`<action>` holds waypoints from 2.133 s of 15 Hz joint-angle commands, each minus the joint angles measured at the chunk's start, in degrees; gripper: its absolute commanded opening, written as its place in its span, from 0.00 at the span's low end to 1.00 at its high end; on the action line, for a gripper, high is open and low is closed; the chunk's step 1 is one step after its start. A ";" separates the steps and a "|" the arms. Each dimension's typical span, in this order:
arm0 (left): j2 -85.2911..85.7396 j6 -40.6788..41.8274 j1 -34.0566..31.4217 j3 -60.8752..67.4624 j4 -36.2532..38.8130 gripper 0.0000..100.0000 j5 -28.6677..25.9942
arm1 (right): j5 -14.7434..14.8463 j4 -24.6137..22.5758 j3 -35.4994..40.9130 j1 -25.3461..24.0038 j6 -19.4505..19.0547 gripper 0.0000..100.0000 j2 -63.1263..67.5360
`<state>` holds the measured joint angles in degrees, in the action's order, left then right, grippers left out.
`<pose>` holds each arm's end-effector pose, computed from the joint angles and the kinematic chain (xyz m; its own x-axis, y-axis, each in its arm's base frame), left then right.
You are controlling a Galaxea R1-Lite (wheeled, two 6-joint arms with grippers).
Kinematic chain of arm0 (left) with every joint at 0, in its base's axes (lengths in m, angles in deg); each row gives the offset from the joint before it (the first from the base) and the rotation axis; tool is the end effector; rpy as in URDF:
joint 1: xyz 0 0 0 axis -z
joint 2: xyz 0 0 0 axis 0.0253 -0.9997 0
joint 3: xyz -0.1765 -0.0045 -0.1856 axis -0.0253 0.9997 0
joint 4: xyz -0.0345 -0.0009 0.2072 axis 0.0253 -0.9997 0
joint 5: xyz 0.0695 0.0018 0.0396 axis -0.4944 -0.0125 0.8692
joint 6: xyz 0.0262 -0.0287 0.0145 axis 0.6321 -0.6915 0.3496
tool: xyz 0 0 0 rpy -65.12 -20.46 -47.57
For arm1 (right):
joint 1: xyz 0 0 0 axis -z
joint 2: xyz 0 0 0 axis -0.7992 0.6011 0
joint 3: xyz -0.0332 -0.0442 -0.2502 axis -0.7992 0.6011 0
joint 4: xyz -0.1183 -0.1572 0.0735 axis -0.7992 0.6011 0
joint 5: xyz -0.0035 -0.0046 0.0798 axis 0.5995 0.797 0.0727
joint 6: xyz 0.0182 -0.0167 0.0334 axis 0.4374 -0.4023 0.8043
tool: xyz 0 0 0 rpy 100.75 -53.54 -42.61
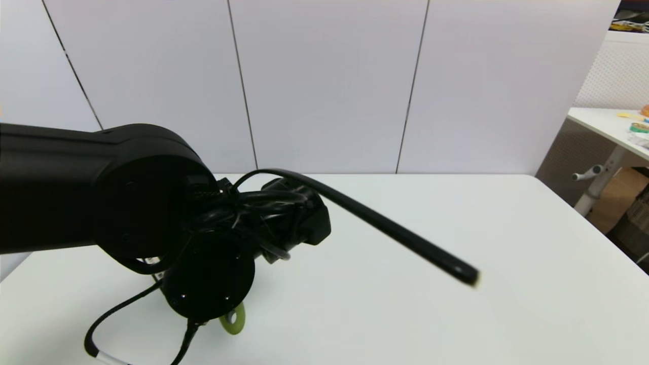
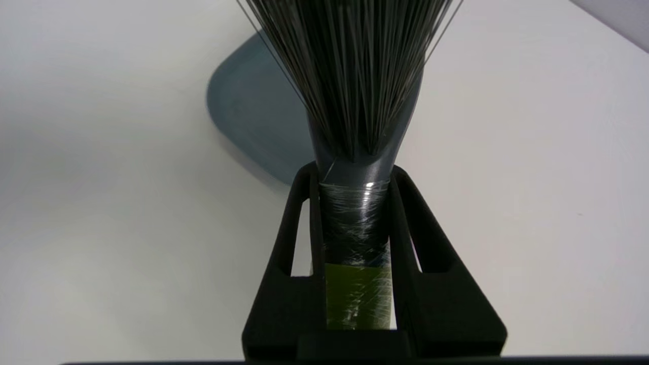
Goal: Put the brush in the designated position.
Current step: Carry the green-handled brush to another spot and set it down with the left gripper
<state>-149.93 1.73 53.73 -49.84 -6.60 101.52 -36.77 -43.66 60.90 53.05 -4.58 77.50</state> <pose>0.2066 -0.2106 0.1465 0.7353 0.4124 -0.5379 -0.5680 0.8080 -0.1569 0.0612 0.0004 0.0742 0.9999 0.0091 -0.0100 -0.0092 0.9998 -0.0149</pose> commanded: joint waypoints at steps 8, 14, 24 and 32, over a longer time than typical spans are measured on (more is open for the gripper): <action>0.31 -11.19 -2.36 2.97 -6.77 0.00 0.27 | -0.02 -0.01 0.09 0.00 -0.03 1.00 0.05; 0.84 -11.02 -2.36 2.89 -6.77 0.00 0.27 | -0.02 -0.01 0.09 0.00 -0.03 1.00 0.05; -1.18 -24.82 -2.36 4.99 -9.93 0.00 0.10 | -0.02 -0.01 0.09 0.00 -0.03 1.00 0.05; -5.84 -35.54 -2.28 6.75 -10.02 0.00 -0.17 | -0.02 -0.01 0.09 0.00 -0.03 1.00 0.05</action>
<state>-154.09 -32.00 51.47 -44.38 -16.15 101.10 -36.74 -43.68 60.90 53.05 -4.57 77.50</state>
